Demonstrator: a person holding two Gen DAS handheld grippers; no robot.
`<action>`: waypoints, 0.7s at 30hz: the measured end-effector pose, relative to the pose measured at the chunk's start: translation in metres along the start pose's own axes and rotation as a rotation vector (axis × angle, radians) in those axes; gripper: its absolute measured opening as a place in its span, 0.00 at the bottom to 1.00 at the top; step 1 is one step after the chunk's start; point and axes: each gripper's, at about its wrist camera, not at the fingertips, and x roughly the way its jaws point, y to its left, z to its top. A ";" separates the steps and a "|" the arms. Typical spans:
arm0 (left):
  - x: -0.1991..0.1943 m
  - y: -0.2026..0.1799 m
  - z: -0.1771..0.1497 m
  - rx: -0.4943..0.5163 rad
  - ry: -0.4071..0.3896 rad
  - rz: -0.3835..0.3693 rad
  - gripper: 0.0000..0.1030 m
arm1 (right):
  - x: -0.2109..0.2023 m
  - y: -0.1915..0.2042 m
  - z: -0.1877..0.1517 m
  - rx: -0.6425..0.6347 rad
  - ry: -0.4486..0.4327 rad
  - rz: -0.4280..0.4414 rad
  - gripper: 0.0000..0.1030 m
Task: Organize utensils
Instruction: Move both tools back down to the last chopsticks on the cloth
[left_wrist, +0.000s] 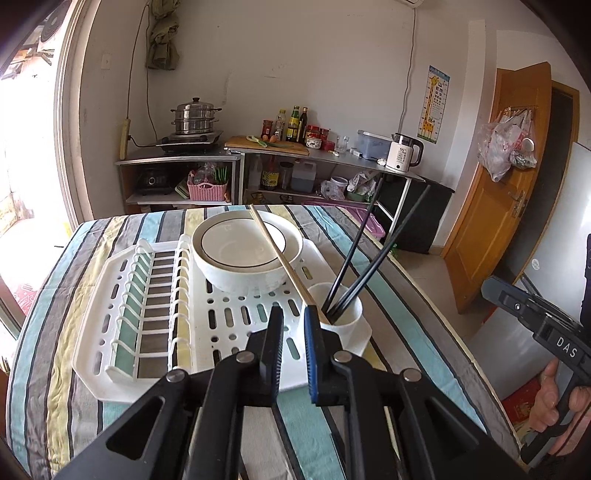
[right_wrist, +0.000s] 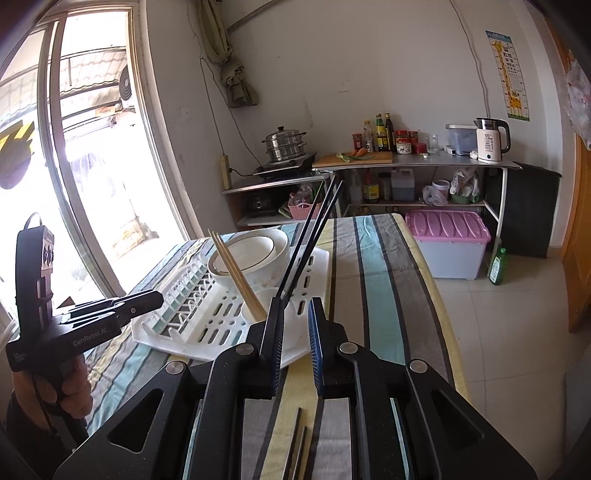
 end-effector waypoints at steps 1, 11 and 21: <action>-0.006 -0.001 -0.008 0.003 0.001 -0.003 0.12 | -0.005 0.002 -0.006 -0.004 0.000 -0.001 0.13; -0.052 -0.012 -0.073 0.004 0.000 -0.031 0.12 | -0.040 0.009 -0.065 -0.013 0.050 0.001 0.13; -0.069 -0.016 -0.123 -0.007 0.056 -0.036 0.12 | -0.051 0.012 -0.102 -0.003 0.115 0.000 0.13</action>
